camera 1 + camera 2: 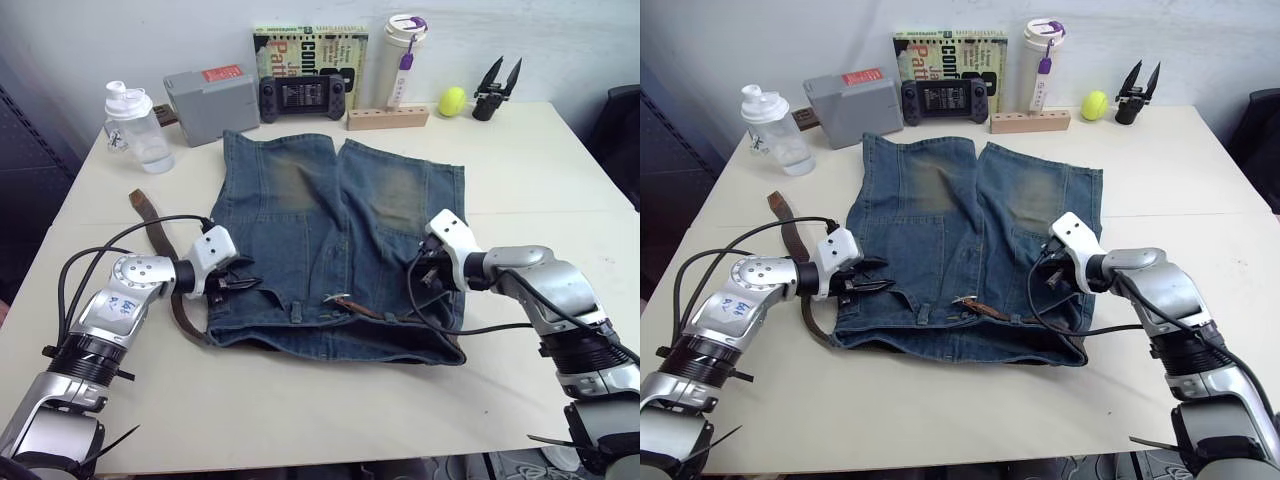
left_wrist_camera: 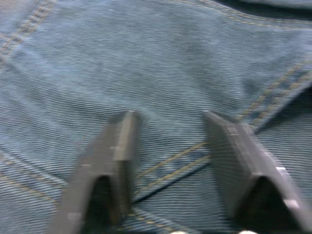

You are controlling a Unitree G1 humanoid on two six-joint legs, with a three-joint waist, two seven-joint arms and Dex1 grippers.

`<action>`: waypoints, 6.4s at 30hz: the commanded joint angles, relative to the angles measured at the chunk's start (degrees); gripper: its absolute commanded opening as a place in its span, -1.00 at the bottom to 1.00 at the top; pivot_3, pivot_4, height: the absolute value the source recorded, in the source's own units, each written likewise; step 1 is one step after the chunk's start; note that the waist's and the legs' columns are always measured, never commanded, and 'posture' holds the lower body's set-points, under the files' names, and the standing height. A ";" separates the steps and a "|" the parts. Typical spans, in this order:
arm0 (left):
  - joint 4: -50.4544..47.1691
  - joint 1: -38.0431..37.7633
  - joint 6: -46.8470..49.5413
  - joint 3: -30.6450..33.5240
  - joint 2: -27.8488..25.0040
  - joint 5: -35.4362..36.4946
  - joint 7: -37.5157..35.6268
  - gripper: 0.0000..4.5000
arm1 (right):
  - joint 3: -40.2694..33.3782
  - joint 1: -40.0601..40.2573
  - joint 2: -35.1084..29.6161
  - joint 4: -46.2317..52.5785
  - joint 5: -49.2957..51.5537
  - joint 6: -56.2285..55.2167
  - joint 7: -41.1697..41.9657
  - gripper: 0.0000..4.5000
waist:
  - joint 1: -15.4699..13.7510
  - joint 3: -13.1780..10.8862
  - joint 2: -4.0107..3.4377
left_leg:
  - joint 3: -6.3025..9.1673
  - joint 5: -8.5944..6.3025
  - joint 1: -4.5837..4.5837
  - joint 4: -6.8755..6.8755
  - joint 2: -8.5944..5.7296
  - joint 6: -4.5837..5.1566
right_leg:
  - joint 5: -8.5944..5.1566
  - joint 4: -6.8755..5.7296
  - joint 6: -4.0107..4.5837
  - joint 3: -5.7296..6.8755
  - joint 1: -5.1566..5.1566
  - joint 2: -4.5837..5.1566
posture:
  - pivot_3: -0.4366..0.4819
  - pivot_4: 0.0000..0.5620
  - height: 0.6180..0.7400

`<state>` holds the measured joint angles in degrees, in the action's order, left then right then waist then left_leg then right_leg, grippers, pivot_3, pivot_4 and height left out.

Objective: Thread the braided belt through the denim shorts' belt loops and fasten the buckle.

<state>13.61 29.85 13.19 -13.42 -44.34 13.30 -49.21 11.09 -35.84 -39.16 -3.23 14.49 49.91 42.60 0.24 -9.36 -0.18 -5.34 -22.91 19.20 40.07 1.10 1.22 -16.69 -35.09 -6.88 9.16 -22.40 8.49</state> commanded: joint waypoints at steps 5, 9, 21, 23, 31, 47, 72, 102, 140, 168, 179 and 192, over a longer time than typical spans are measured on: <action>8.99 2.91 -2.92 -2.32 5.22 -10.54 4.46 -0.81 | 0.18 -3.55 4.42 -11.01 -7.67 -5.54 -8.04 -1.00 | -0.24 0.56 -0.04 | 0.03 0.01 -0.05 0.10 -0.03 0.01 | 0.01 -0.07 -0.01 -0.05 0.05 0.04 | -0.05 -0.47 0.85; 21.01 10.20 -9.33 -3.78 9.79 -16.51 8.33 -0.81 | -0.72 -6.53 7.34 -18.34 -9.80 -8.92 -11.43 -1.00 | -0.30 0.68 -0.02 | 0.10 0.03 -0.03 0.21 -0.09 0.05 | 0.02 -0.03 -0.04 -0.04 0.22 0.07 | -0.05 -0.47 0.85; 44.33 23.35 -25.50 -4.75 14.43 -25.82 17.19 -0.81 | -0.09 -7.67 8.02 -19.86 -12.81 -10.23 -12.12 -1.00 | -0.15 0.73 0.00 | 0.22 0.05 0.00 0.20 -0.13 0.09 | 0.04 -0.03 -0.07 0.03 0.25 0.10 | -0.05 -0.47 0.85; 41.62 22.97 -24.48 -1.89 13.99 -23.13 16.84 -0.81 | -1.74 -6.93 8.50 -16.37 -11.48 -9.25 -11.98 -1.00 | -0.12 0.73 0.00 | 0.22 0.05 0.04 0.20 -0.13 0.09 | 0.04 -0.03 -0.07 0.03 0.21 0.11 | -0.05 -0.47 0.85; 2.08 8.52 -7.69 12.07 8.36 -9.79 11.35 -0.25 | -13.60 -3.85 11.64 2.52 -2.76 -3.90 -13.75 -0.11 | 1.39 0.17 -0.24 | 0.92 0.05 1.28 0.39 -0.20 0.09 | 0.04 -0.52 -0.07 0.08 -1.13 0.17 | -0.05 -0.47 0.85; -19.38 -0.69 38.97 35.29 7.79 -0.10 29.56 0.99 | -10.17 13.41 3.12 35.41 12.65 -5.37 4.71 1.00 | -0.20 -0.16 -0.12 | 1.00 0.05 1.26 0.44 -0.22 0.09 | 0.04 -0.42 -0.07 -0.03 -1.00 0.13 | -0.05 -0.47 0.85; -2.13 4.13 42.38 34.78 16.68 -2.37 45.37 0.59 | -6.56 21.39 -0.39 41.27 11.64 -10.22 1.42 1.00 | -1.49 -0.40 0.33 | 0.90 0.09 1.03 0.63 -0.18 0.03 | 0.04 -0.43 -0.06 -0.07 -0.73 0.08 | -0.05 -0.47 0.85; -29.86 -6.79 25.06 28.57 1.96 27.45 -5.17 -0.98 | -4.35 15.92 1.79 34.38 4.52 -16.69 -2.69 1.00 | -1.02 -0.72 0.15 | 1.32 0.08 1.21 0.77 -0.14 0.02 | 0.04 -0.06 -0.06 0.11 -0.48 0.01 | -0.05 -0.47 0.85; -18.22 3.27 31.84 8.83 2.17 26.78 -31.81 -1.00 | 12.33 13.96 16.77 13.57 -39.49 -72.73 -24.34 -0.09 | 0.05 -0.82 -0.02 | 1.50 0.10 1.23 0.57 -0.16 0.00 | -0.04 0.05 -0.12 -0.01 -0.43 -0.08 | -0.05 -0.47 0.85; -27.97 0.93 44.83 33.69 2.43 40.34 -6.45 0.33 | 6.24 20.32 20.48 24.79 -48.52 -46.06 -19.36 -1.00 | 0.07 -0.84 -0.05 | 1.64 0.10 1.24 0.57 -0.13 0.00 | -0.04 0.00 -0.12 -0.04 -0.44 -0.07 | -0.05 -0.47 0.85; -50.59 -31.68 36.26 28.71 11.43 98.96 45.28 0.33 | 8.38 25.30 24.22 36.82 -55.65 -29.17 -13.60 -1.00 | -0.33 -0.90 -0.17 | 2.67 0.10 1.16 0.92 -0.12 0.00 | -0.06 -0.02 -0.08 -1.61 0.01 -0.14 | -0.05 -0.47 0.85; -52.17 -40.71 22.54 12.86 19.61 95.31 65.47 0.33 | 9.78 18.89 27.00 30.30 -55.16 -29.17 -16.35 -1.00 | 0.08 -0.91 -0.28 | 2.56 0.27 1.03 0.50 -0.29 -0.30 | -0.15 0.34 0.03 -2.92 -0.06 -1.23 | -0.05 -0.47 0.85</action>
<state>-37.67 -10.99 37.85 0.40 -25.67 109.03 14.49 20.66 -16.14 -12.75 26.33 -41.42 21.73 27.27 0.32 -10.27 -0.46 -2.76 -22.60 20.24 40.56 0.83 0.84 -16.83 -34.74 -6.85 6.24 -22.46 7.23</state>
